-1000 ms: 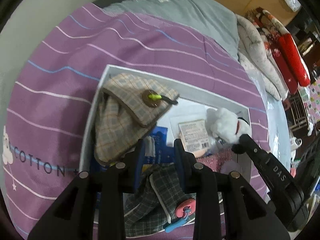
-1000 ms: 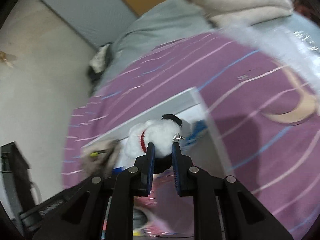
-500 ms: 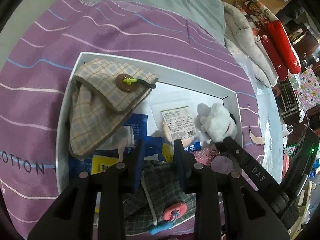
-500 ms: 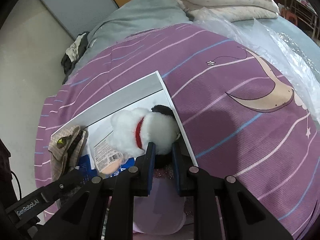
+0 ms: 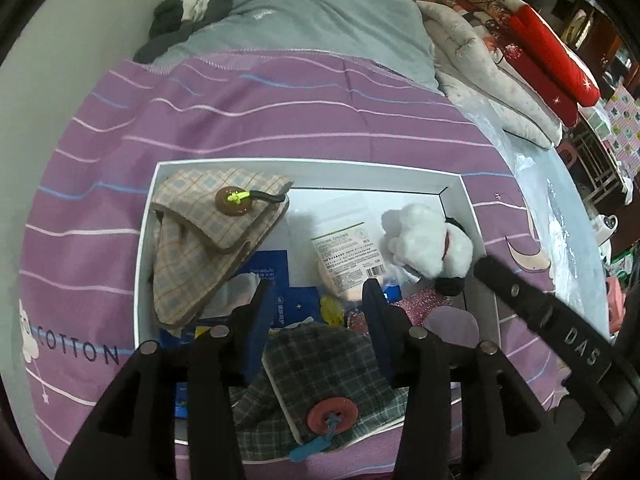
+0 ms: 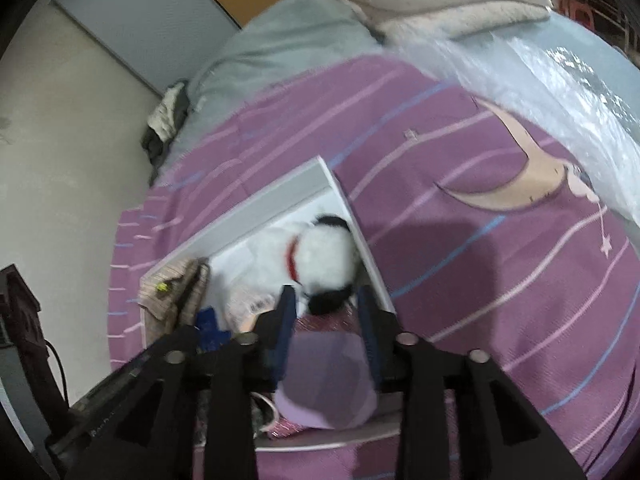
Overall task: Organize soft objects
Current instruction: 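Lower the white plush toy into the box and open the right tool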
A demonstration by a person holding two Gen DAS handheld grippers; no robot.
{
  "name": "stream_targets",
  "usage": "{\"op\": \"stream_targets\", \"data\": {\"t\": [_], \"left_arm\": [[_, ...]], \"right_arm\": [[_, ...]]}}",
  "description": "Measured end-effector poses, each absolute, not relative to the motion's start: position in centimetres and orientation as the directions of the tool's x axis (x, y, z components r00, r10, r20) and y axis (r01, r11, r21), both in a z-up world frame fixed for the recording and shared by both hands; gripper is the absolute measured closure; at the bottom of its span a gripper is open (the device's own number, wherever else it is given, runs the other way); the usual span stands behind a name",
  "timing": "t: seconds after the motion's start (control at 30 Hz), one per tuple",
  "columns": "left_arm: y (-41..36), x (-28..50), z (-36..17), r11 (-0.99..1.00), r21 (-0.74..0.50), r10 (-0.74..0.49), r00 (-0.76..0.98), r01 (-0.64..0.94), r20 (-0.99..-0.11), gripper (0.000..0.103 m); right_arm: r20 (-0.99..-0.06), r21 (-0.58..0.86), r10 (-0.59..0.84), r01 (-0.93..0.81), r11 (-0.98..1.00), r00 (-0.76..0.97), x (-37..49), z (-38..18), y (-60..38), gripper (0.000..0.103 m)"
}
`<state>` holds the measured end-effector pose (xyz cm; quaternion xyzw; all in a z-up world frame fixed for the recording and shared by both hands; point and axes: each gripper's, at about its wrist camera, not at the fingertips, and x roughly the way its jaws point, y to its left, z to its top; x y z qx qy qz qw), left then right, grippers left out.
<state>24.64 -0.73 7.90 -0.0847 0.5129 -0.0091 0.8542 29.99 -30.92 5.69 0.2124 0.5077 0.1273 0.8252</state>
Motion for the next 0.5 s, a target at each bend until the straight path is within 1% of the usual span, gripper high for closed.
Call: {"op": "stream_targets", "data": {"t": [0.2,0.33,0.37,0.4,0.47,0.5], "left_arm": [[-0.2,24.7,7.8,0.985,-0.143,-0.08,0.473,-0.099,-0.878,0.055],[0.0,24.7,7.7,0.985,-0.131,-0.063,0.467,-0.113,-0.882,0.055],[-0.1,24.6,7.7,0.985,-0.127,-0.059,0.468,-0.114,-0.882,0.055],[-0.2,24.6,7.7,0.986,-0.123,-0.055,0.471,-0.114,-0.88,0.055],[-0.3,24.6,7.8,0.987,-0.117,-0.049,0.476,-0.113,-0.878,0.055],[-0.3,24.6,7.8,0.987,-0.118,-0.05,0.476,-0.114,-0.878,0.055]], "right_arm": [[-0.647,0.56,0.483,-0.063,0.826,0.589,31.4,6.3,-29.4,0.065],[-0.669,0.546,0.497,-0.089,0.833,0.553,33.3,4.3,-27.5,0.066],[-0.673,0.553,0.508,-0.091,0.828,0.538,33.5,3.8,-27.2,0.072],[-0.686,0.55,0.511,-0.09,0.83,0.519,33.5,3.1,-27.0,0.083],[-0.705,0.536,0.504,-0.091,0.84,0.499,33.6,2.7,-26.8,0.091],[-0.705,0.54,0.511,-0.096,0.836,0.492,33.5,2.7,-26.9,0.091]]}}
